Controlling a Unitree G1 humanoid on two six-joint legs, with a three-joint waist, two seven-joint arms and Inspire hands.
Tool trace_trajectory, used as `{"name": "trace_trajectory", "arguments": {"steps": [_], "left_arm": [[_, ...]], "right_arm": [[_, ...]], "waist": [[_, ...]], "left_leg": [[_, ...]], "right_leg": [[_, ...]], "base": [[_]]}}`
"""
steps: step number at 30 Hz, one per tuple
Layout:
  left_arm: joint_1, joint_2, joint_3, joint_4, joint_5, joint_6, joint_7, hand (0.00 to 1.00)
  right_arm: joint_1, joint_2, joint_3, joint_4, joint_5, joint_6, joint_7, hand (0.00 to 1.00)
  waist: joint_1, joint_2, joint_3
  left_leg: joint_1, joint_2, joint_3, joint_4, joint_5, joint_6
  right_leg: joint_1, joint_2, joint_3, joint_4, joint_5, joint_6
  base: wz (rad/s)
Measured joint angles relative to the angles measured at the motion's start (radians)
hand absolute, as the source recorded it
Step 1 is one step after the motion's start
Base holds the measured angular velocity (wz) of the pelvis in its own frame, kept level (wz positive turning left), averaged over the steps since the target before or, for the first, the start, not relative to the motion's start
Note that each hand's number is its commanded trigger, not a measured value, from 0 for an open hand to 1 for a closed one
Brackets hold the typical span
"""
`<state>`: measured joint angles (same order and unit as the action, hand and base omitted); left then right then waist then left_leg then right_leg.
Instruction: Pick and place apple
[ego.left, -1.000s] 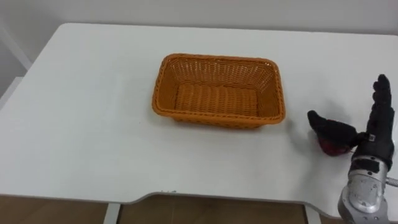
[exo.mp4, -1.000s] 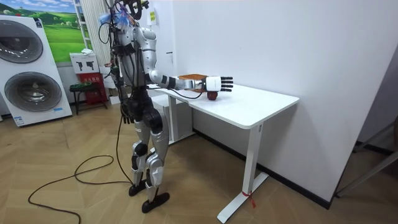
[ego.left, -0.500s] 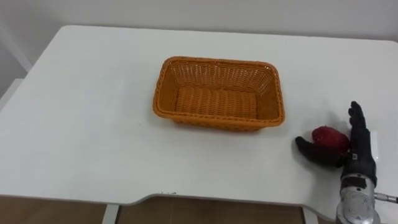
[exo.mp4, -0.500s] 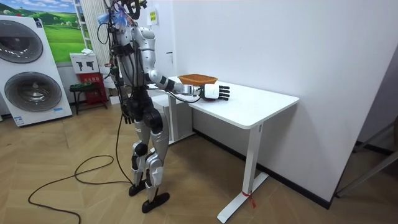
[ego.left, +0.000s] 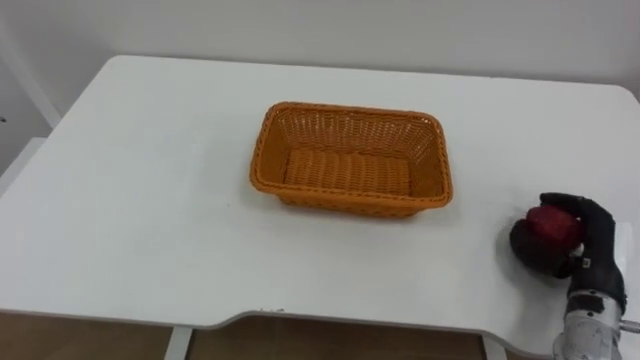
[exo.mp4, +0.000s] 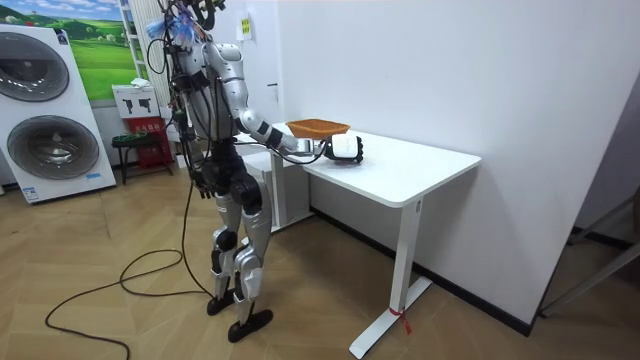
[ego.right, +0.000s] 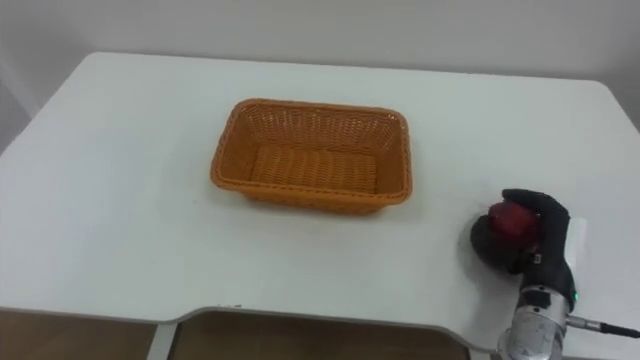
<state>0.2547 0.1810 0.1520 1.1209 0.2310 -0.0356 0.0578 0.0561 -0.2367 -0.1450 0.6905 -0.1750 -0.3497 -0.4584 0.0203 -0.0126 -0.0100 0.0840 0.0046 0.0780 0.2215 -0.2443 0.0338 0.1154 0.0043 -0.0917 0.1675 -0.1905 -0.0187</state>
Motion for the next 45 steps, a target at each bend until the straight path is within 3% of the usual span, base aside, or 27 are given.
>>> {"name": "trace_trajectory", "arguments": {"steps": [9,15,19,26,30,41,42,43,45], "left_arm": [[-0.001,0.000,0.002,0.016,0.007,-0.003,0.010,0.00],[0.000,-0.003,0.003,0.020,0.001,-0.004,0.010,0.00],[0.000,-0.007,0.001,0.023,0.016,-0.007,-0.005,0.00],[0.000,-0.009,-0.001,0.057,0.017,-0.009,-0.029,0.00],[-0.007,-0.010,-0.001,0.050,0.017,-0.009,-0.030,0.00],[-0.020,-0.014,-0.056,0.039,0.024,-0.005,-0.020,0.00],[-0.023,-0.014,-0.056,0.040,0.024,-0.005,-0.020,0.00],[-0.030,-0.014,-0.059,0.039,0.023,-0.005,-0.020,0.00],[-0.039,-0.014,-0.060,0.039,0.023,-0.007,-0.020,0.00]], "right_arm": [[0.006,0.006,-0.004,-0.050,-0.010,0.024,-0.018,1.00],[0.027,0.038,-0.007,-0.175,-0.005,0.086,-0.013,1.00],[0.048,0.076,0.008,-0.335,-0.005,0.097,-0.008,1.00],[0.041,0.072,0.029,-0.518,0.000,0.098,-0.009,1.00],[0.040,0.061,0.102,-0.615,0.009,0.101,0.005,1.00],[-0.003,0.047,0.221,-0.713,0.005,0.132,0.081,1.00],[-0.010,0.047,0.234,-0.723,0.007,0.132,0.090,0.17],[-0.016,0.046,0.248,-0.730,0.007,0.131,0.104,0.00],[-0.030,0.043,0.277,-0.730,-0.002,0.131,0.125,0.00]], "waist": [[0.013,-0.003,-0.0044],[0.015,-0.004,-0.0041],[0.016,0.007,0.0070],[0.040,0.009,0.0097],[0.052,0.009,0.0101],[0.077,0.012,0.0109],[0.083,0.012,0.0111],[0.090,0.013,0.0112],[0.096,0.012,0.0123]], "left_leg": [[0.008,0.000,0.004,-0.017,0.002,-0.001],[0.001,0.000,0.008,-0.021,0.003,-0.002],[-0.022,-0.002,0.012,-0.020,0.007,0.000],[-0.020,-0.001,0.012,-0.021,0.008,0.000],[-0.025,-0.001,0.012,-0.020,0.008,0.000],[-0.040,-0.001,0.009,-0.019,0.009,0.000],[-0.039,-0.001,0.008,-0.021,0.009,-0.001],[-0.038,-0.001,0.008,-0.023,0.009,-0.001],[-0.040,-0.001,0.004,-0.024,0.010,-0.001]], "right_leg": [[-0.011,0.000,0.001,0.001,0.000,0.000],[-0.027,0.000,0.010,0.001,0.000,0.000],[-0.048,-0.002,0.009,0.004,0.000,0.001],[-0.047,-0.001,0.009,0.002,0.000,0.001],[-0.055,-0.002,0.007,0.002,0.000,0.001],[-0.061,-0.002,0.002,0.002,0.001,0.000],[-0.060,-0.002,0.001,0.002,0.001,0.000],[-0.060,-0.002,0.001,0.000,0.001,0.000],[-0.060,-0.002,-0.001,-0.001,0.001,0.000]], "base": [[-0.04],[-0.05],[-0.01],[0.00],[0.00],[0.00],[0.00],[0.00],[0.03]]}}
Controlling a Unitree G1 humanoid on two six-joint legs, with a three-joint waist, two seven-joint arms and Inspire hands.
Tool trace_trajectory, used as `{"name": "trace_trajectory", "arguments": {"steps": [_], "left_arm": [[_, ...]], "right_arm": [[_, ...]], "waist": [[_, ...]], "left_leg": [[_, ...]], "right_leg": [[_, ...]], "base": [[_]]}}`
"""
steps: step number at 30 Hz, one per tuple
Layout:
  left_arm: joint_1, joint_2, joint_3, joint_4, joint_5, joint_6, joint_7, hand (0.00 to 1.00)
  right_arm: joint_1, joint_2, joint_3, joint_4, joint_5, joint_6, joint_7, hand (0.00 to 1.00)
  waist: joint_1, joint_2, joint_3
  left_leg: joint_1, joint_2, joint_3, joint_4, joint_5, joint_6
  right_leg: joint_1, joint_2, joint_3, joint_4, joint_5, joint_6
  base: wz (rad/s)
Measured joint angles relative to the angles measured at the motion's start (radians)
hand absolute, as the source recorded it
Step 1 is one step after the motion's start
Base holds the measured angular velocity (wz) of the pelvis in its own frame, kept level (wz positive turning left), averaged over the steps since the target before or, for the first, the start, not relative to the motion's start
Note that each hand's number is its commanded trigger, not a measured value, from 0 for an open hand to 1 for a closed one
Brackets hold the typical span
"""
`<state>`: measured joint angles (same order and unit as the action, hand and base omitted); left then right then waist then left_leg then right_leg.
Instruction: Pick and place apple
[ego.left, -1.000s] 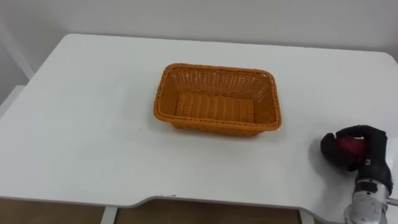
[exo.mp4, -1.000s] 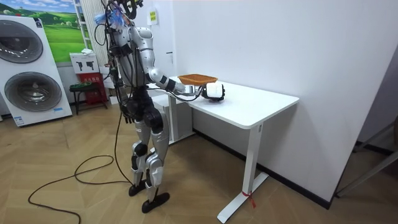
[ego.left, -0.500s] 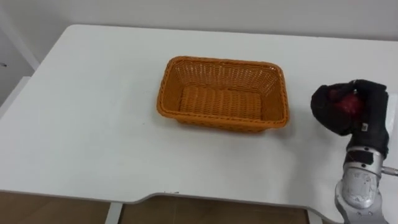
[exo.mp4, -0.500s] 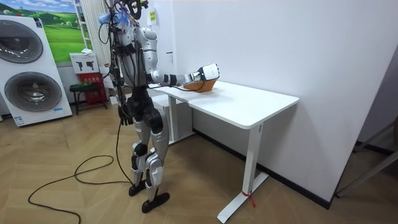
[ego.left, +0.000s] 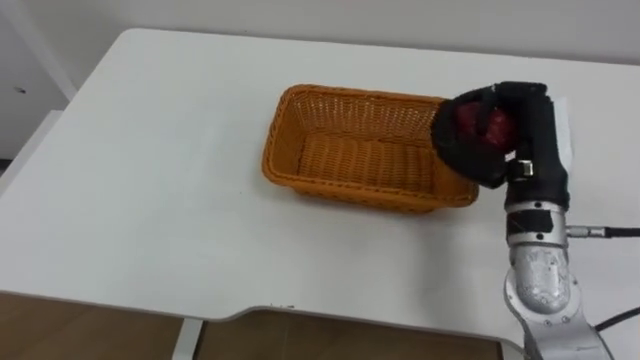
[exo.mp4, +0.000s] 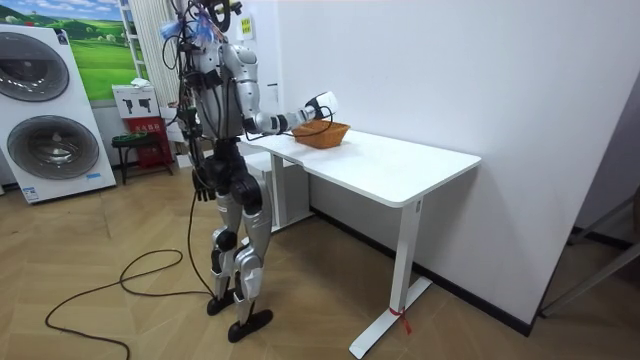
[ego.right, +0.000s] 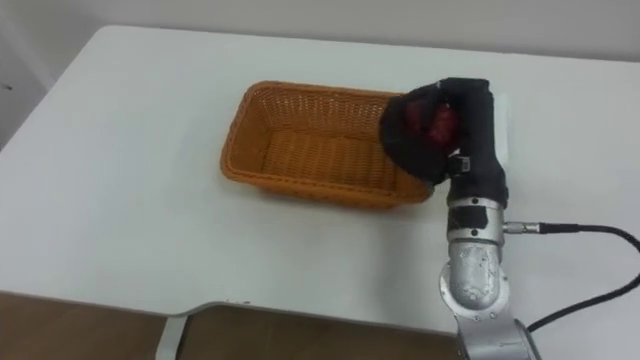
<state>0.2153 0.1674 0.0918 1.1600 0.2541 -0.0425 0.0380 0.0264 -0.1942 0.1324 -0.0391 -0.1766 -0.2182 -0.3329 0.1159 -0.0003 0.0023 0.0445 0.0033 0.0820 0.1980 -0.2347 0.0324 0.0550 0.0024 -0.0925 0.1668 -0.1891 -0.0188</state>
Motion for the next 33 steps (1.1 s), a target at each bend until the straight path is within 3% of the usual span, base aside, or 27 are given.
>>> {"name": "trace_trajectory", "arguments": {"steps": [5,7,9,19,23,29,33], "left_arm": [[-0.019,0.001,-0.036,0.000,-0.003,0.013,-0.001,0.00],[-0.036,0.000,-0.037,0.000,-0.005,0.027,-0.002,0.00],[-0.047,-0.001,-0.037,0.000,-0.005,0.030,-0.004,0.00],[-0.047,-0.002,-0.036,0.000,-0.004,0.033,-0.029,0.00],[-0.044,-0.002,-0.026,0.000,0.002,0.041,-0.029,0.00],[-0.027,-0.006,0.008,0.001,0.001,0.042,-0.028,0.00],[-0.019,-0.005,0.032,0.008,0.002,0.042,-0.022,0.00]], "right_arm": [[-0.014,-0.002,0.082,0.040,-0.027,0.004,0.064,0.00],[-0.024,-0.002,0.117,0.075,-0.016,0.046,0.097,0.00],[-0.026,0.000,0.122,0.081,-0.012,0.066,0.110,0.00],[-0.094,0.000,0.119,0.107,-0.012,0.068,0.119,0.00],[-0.104,-0.001,0.099,0.106,-0.024,0.068,0.118,0.00],[-0.105,-0.004,-0.013,0.103,0.021,0.067,0.103,0.00],[-0.104,-0.007,-0.089,0.099,0.021,0.067,0.073,0.00]], "waist": [[0.008,-0.004,0.0042],[0.026,-0.012,0.0090],[0.035,-0.016,0.0087],[0.045,-0.032,0.0106],[0.043,-0.029,0.0106],[0.023,-0.007,-0.0007],[-0.001,-0.005,-0.0026]], "left_leg": [[-0.006,0.000,-0.009,0.001,0.000,0.000],[-0.008,0.000,-0.009,0.000,0.000,-0.001],[-0.010,0.000,-0.012,0.000,0.001,-0.001],[-0.010,-0.001,-0.031,0.001,0.001,-0.001],[-0.015,-0.001,-0.035,0.001,0.001,-0.001],[-0.013,-0.007,-0.043,-0.001,0.001,0.000],[-0.004,-0.007,-0.044,-0.007,0.004,0.000]], "right_leg": [[-0.001,0.000,-0.005,0.000,0.000,0.000],[-0.004,-0.001,-0.006,0.000,0.000,0.000],[-0.005,-0.002,-0.014,0.000,0.000,0.000],[0.001,-0.001,-0.024,0.000,0.000,0.000],[-0.001,-0.002,-0.039,-0.002,0.000,0.000],[0.012,-0.012,-0.047,-0.019,0.000,0.000],[0.016,-0.012,-0.048,-0.017,0.000,0.000]], "base": [[0.06],[0.00],[0.03],[0.05],[0.03],[0.04],[0.00]]}}
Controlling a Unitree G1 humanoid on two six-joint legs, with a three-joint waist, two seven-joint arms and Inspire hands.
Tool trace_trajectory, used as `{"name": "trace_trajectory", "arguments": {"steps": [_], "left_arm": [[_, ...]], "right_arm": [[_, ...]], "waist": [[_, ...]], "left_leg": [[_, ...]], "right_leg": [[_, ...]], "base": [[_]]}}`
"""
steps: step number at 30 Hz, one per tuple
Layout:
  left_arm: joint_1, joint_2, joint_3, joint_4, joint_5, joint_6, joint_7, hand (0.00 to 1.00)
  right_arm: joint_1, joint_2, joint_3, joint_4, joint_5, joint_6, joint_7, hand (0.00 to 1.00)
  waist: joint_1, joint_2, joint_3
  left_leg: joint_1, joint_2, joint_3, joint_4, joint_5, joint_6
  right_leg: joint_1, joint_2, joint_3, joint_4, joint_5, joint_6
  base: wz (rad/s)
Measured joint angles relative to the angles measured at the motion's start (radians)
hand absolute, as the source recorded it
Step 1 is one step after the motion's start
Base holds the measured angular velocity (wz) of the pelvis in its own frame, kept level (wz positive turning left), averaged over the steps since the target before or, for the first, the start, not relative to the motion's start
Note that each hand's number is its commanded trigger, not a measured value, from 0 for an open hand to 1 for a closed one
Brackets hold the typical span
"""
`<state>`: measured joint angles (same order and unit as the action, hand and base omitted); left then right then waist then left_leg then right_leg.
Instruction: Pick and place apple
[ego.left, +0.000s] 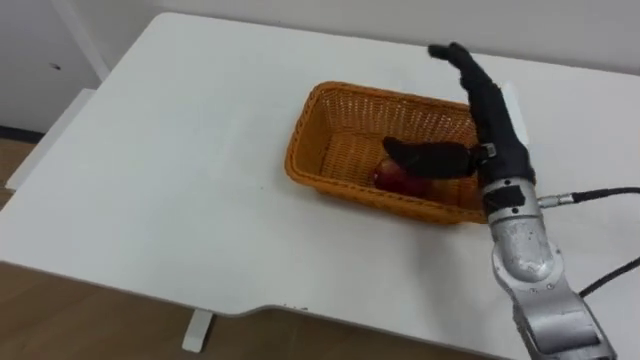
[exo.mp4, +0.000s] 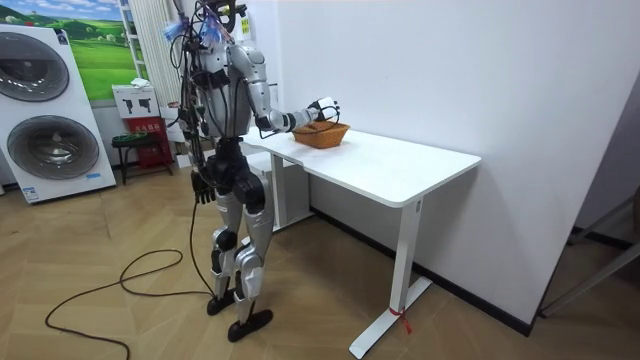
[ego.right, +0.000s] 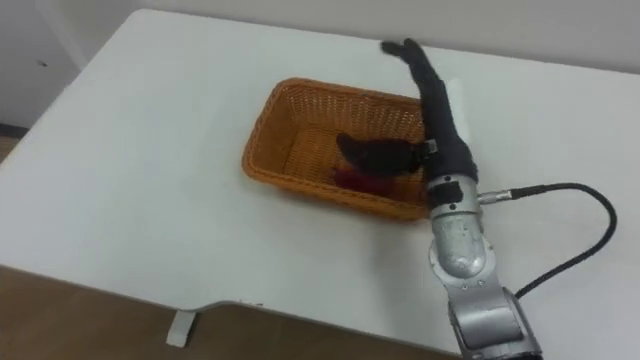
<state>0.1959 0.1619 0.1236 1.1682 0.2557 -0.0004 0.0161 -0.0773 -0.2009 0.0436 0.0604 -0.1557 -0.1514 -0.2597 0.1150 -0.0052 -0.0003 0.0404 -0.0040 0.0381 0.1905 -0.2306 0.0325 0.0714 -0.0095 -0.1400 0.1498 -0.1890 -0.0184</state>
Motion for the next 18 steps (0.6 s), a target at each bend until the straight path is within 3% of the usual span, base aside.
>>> {"name": "trace_trajectory", "arguments": {"steps": [3,6,8,10,13,18], "left_arm": [[0.019,0.000,0.018,-0.001,-0.005,0.000,0.001,0.00],[0.032,0.000,0.044,-0.003,-0.003,-0.009,-0.003,0.00],[0.051,0.003,0.112,-0.006,-0.003,-0.021,-0.005,0.00],[0.074,0.006,0.136,-0.014,0.001,-0.031,0.001,0.00],[0.100,0.015,0.153,-0.017,-0.003,-0.042,0.020,0.00],[0.124,0.021,0.174,-0.041,-0.008,-0.048,0.034,0.00]], "right_arm": [[0.003,-0.012,-0.065,-0.041,0.003,-0.002,-0.056,0.00],[0.004,-0.050,-0.177,-0.062,0.026,-0.008,-0.102,0.00],[0.004,-0.067,-0.286,-0.083,0.029,-0.026,-0.172,0.00],[0.008,-0.079,-0.363,-0.094,0.030,-0.031,-0.226,0.00],[0.042,-0.119,-0.488,-0.094,0.121,-0.053,-0.318,0.00],[0.075,-0.124,-0.644,-0.005,0.236,-0.079,-0.474,0.00]], "waist": [[-0.026,-0.002,-0.0005],[-0.046,-0.006,-0.0033],[-0.061,-0.018,-0.0106],[-0.082,-0.028,-0.0145],[-0.099,-0.042,-0.0111],[-0.149,-0.044,-0.0056]], "left_leg": [[0.001,-0.002,0.002,-0.005,0.001,0.000],[0.007,-0.003,0.003,-0.004,0.001,0.000],[0.007,-0.004,0.007,-0.005,0.001,0.000],[0.007,-0.008,0.008,-0.005,0.001,0.000],[0.018,-0.007,0.016,-0.005,0.001,0.000],[0.010,-0.007,0.031,-0.005,0.001,0.000]], "right_leg": [[-0.003,0.000,0.001,0.000,0.000,0.000],[-0.003,-0.001,0.004,0.001,0.000,0.000],[-0.002,-0.001,0.010,0.001,0.000,0.000],[-0.001,0.003,0.016,0.003,0.000,0.000],[0.000,0.006,0.029,0.003,0.000,0.000],[-0.002,0.007,0.031,0.002,0.000,0.000]], "base": [[-0.02],[0.00],[-0.08],[-0.05],[-0.07],[-0.03]]}}
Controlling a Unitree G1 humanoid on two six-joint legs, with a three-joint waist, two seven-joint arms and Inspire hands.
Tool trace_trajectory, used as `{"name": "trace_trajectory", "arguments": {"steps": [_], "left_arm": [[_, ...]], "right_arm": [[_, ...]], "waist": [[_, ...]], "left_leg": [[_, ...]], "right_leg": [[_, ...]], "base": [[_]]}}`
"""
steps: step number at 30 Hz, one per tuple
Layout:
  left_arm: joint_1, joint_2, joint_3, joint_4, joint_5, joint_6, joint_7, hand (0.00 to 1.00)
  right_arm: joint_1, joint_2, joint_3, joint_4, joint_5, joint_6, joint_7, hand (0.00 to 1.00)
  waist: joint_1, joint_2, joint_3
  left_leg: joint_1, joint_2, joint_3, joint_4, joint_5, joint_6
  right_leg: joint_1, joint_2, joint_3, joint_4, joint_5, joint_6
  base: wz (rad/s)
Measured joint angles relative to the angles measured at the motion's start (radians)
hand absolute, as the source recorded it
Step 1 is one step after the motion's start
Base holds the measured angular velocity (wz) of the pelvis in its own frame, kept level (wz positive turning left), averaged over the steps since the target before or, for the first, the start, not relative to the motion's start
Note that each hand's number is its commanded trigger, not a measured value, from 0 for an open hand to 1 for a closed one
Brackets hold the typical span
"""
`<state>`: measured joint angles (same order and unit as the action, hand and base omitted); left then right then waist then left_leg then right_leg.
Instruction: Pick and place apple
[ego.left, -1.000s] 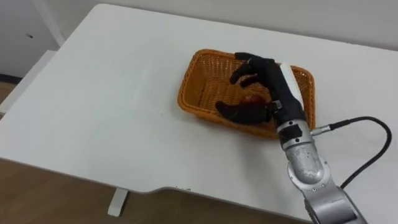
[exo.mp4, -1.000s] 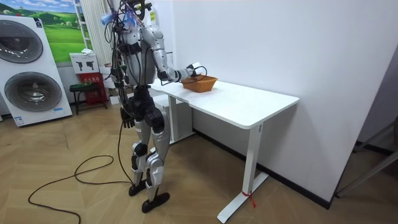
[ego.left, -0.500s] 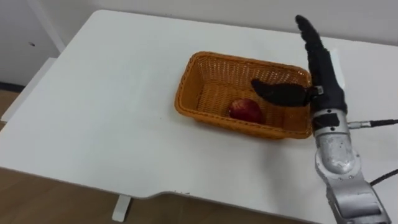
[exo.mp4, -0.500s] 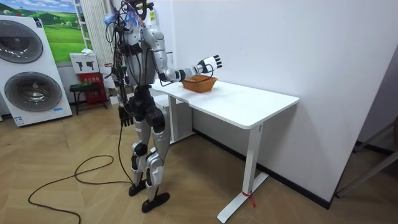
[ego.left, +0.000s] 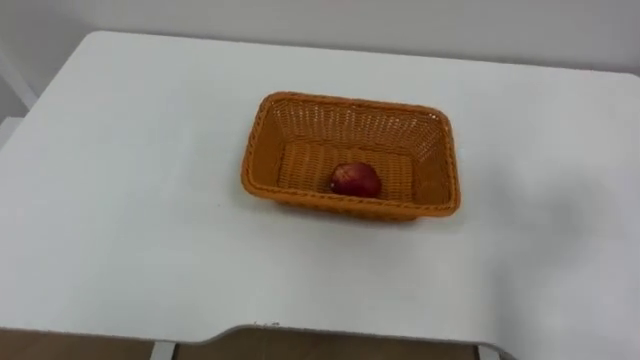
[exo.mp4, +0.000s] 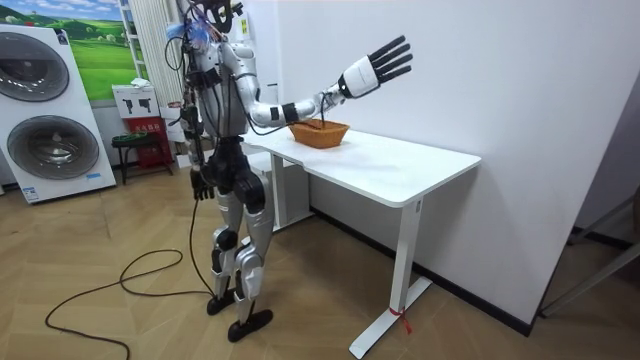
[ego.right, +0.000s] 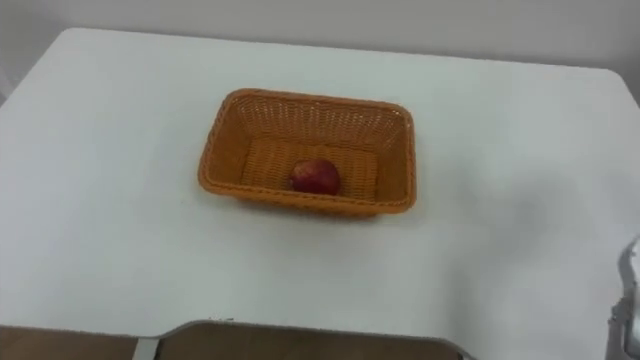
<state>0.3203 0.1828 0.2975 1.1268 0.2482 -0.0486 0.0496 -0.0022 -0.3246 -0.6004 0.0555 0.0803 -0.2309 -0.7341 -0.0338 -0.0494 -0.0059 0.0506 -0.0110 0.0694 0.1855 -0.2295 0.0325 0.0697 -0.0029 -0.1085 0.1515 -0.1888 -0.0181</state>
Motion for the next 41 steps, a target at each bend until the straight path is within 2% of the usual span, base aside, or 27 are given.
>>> {"name": "trace_trajectory", "arguments": {"steps": [3,4,6,8,10,13,15,19,22,27,28,31,34,38,41], "left_arm": [[0.000,0.000,0.020,-0.006,0.001,0.000,0.008,0.00],[0.002,0.000,0.021,-0.010,0.000,0.003,0.008,0.00],[0.003,0.000,0.038,-0.021,0.001,0.006,0.008,0.00],[0.003,-0.002,0.047,-0.027,0.003,0.013,0.009,0.00],[0.001,-0.009,0.054,-0.033,0.000,0.022,0.008,0.00],[0.000,-0.009,0.055,-0.040,0.000,0.026,0.008,0.00],[-0.001,-0.012,0.054,-0.041,0.001,0.038,0.007,0.00],[0.001,-0.019,0.055,-0.039,0.006,0.061,-0.023,0.00],[-0.010,-0.019,0.055,-0.038,0.002,0.072,-0.031,0.00],[-0.043,-0.020,0.053,-0.038,0.006,0.075,-0.046,0.00],[-0.045,-0.020,0.046,-0.038,0.000,0.084,-0.047,0.00],[-0.052,-0.024,0.030,-0.037,0.000,0.104,-0.050,0.00],[-0.052,-0.029,0.030,-0.034,0.001,0.119,-0.058,0.00],[-0.051,-0.039,0.029,-0.034,0.002,0.140,-0.061,0.00],[-0.051,-0.043,0.020,-0.031,0.006,0.158,-0.061,0.00]], "right_arm": [[0.035,0.000,-0.077,0.116,0.118,0.003,-0.064,0.00],[0.050,-0.001,-0.104,0.170,0.191,0.002,-0.073,0.00],[0.064,-0.001,-0.132,0.310,0.294,0.005,-0.074,0.00],[0.065,0.001,-0.137,0.452,0.380,0.026,-0.080,0.00],[0.078,0.001,-0.139,0.640,0.439,0.045,-0.063,0.00],[0.092,0.012,-0.128,0.833,0.519,0.088,-0.013,0.00],[0.099,0.017,-0.097,0.934,0.548,0.100,0.013,0.00],[0.102,0.057,-0.069,1.098,0.547,0.128,0.104,0.00],[0.104,0.085,0.007,1.151,0.534,0.146,0.156,0.00],[0.104,0.116,0.116,1.241,0.373,0.189,0.299,0.00],[0.102,0.122,0.152,1.254,0.338,0.199,0.334,0.00],[0.101,0.130,0.229,1.276,0.288,0.235,0.411,0.00],[0.101,0.133,0.261,1.278,0.258,0.253,0.476,0.00],[0.110,0.133,0.309,1.276,0.223,0.259,0.549,0.00],[0.111,0.133,0.334,1.277,0.202,0.277,0.594,0.00]], "waist": [[-0.023,0.011,0.0007],[-0.032,0.018,-0.0033],[-0.044,0.020,-0.0050],[-0.045,0.018,-0.0032],[-0.050,0.032,-0.0085],[-0.046,0.037,-0.0062],[-0.041,0.034,-0.0052],[-0.036,0.030,-0.0010],[-0.029,0.029,-0.0008],[-0.003,0.030,0.0011],[0.004,0.032,0.0021],[0.015,0.039,0.0051],[0.017,0.047,0.0075],[0.018,0.057,0.0086],[0.021,0.059,0.0085]], "left_leg": [[-0.009,-0.001,0.000,0.001,0.000,0.000],[-0.016,-0.001,0.000,0.002,0.000,0.000],[-0.020,-0.001,0.000,0.004,0.000,0.001],[-0.021,0.000,0.005,0.004,0.002,0.001],[-0.020,0.001,0.007,0.014,0.003,0.002],[-0.020,-0.001,0.007,0.017,0.009,0.003],[-0.016,-0.001,0.007,0.020,0.009,0.003],[-0.005,0.002,0.008,0.016,0.009,0.005],[-0.005,0.000,0.003,0.017,0.010,0.007],[-0.004,-0.003,0.000,0.017,0.010,0.008],[-0.002,-0.002,0.003,0.016,0.010,0.008],[0.001,-0.002,0.009,0.012,0.010,0.008],[0.003,-0.002,0.006,0.012,0.010,0.008],[0.008,-0.001,0.006,0.007,0.010,0.008],[0.013,-0.001,0.006,0.002,0.010,0.008]], "right_leg": [[-0.005,-0.001,-0.004,0.000,0.000,0.000],[-0.009,-0.002,-0.004,0.000,0.000,0.000],[-0.011,-0.001,-0.001,0.001,0.000,0.000],[-0.019,0.001,0.010,0.009,0.000,0.000],[-0.018,0.000,0.014,0.019,0.000,0.000],[-0.019,-0.007,0.019,0.025,-0.001,-0.001],[-0.020,-0.007,0.022,0.032,-0.005,0.000],[-0.019,-0.011,0.024,0.034,-0.012,0.006],[-0.020,-0.011,0.022,0.033,-0.007,0.006],[-0.018,-0.011,0.014,0.033,-0.006,0.007],[-0.018,-0.009,0.021,0.033,-0.006,0.007],[-0.018,-0.008,0.024,0.032,-0.006,0.007],[-0.017,-0.009,0.024,0.032,-0.006,0.007],[-0.015,-0.009,0.025,0.033,-0.006,0.007],[-0.015,-0.009,0.027,0.030,-0.007,0.006]], "base": [[0.00],[0.00],[0.00],[-0.09],[-0.02],[0.00],[0.00],[0.00],[-0.01],[0.02],[-0.06],[-0.03],[0.00],[0.00],[0.00]]}}
